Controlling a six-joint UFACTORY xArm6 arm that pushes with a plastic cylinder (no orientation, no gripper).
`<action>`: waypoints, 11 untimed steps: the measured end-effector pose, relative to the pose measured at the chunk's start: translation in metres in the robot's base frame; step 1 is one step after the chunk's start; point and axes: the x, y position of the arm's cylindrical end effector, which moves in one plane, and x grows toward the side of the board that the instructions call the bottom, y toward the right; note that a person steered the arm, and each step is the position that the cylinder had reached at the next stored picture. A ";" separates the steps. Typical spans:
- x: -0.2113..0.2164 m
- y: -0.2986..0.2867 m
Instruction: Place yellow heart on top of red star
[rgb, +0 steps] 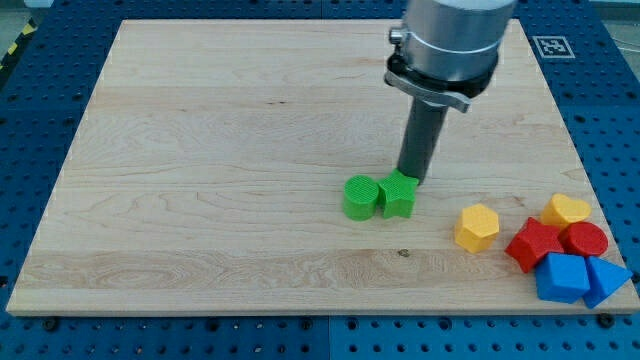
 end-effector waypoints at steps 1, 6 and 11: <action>-0.016 0.038; 0.038 0.257; 0.057 0.201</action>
